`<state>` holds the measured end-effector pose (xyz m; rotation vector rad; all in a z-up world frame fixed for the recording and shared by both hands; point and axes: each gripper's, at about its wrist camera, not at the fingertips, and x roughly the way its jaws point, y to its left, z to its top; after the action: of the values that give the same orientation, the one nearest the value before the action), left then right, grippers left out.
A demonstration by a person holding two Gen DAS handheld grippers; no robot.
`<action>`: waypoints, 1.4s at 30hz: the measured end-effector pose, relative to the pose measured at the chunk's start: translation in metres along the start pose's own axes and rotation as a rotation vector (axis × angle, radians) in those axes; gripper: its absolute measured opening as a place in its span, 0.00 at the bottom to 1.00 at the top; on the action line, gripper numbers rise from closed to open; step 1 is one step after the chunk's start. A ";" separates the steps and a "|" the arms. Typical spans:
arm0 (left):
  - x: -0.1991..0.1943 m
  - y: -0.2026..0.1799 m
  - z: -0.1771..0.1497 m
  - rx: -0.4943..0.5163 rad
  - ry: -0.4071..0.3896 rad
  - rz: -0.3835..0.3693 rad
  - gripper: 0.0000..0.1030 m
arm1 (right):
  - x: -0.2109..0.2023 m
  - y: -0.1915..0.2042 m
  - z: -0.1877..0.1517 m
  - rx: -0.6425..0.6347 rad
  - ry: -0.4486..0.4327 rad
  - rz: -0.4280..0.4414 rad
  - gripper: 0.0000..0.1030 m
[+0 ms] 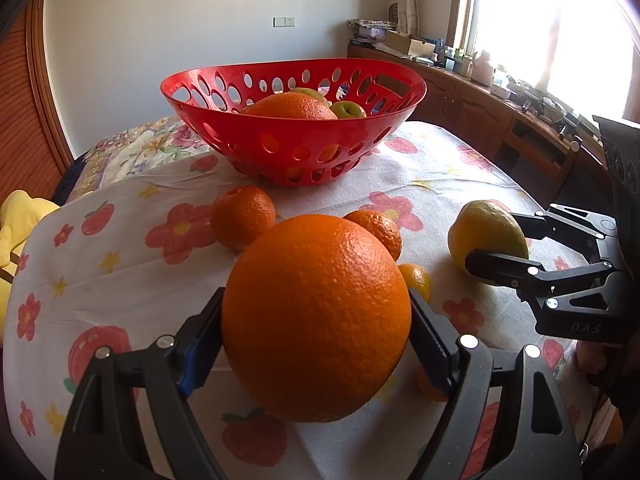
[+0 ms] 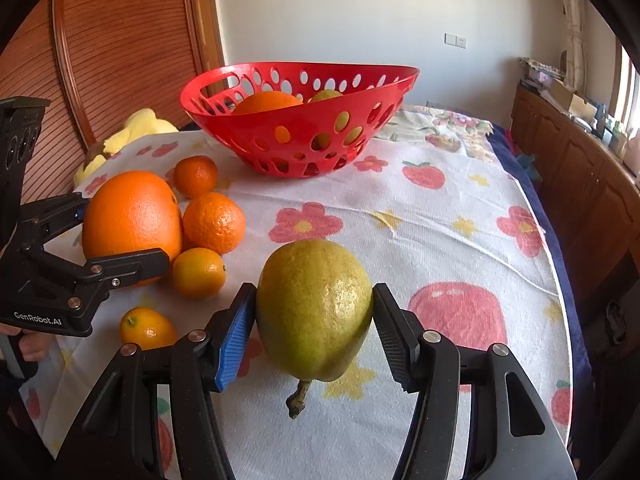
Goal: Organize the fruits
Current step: 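Grasp the pear with the right tool while the left tool grasps the large orange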
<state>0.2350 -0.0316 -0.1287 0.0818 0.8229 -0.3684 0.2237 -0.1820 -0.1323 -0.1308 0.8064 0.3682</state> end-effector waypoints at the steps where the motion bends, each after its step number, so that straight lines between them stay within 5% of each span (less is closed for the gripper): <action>1: 0.000 0.000 0.000 0.000 0.000 -0.001 0.81 | 0.000 0.001 0.000 -0.003 0.000 -0.002 0.58; 42: -0.039 0.012 0.014 -0.008 -0.091 -0.019 0.79 | 0.002 0.002 0.001 -0.029 0.011 -0.007 0.57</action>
<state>0.2248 -0.0123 -0.0910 0.0494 0.7352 -0.3838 0.2253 -0.1796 -0.1327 -0.1628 0.8112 0.3732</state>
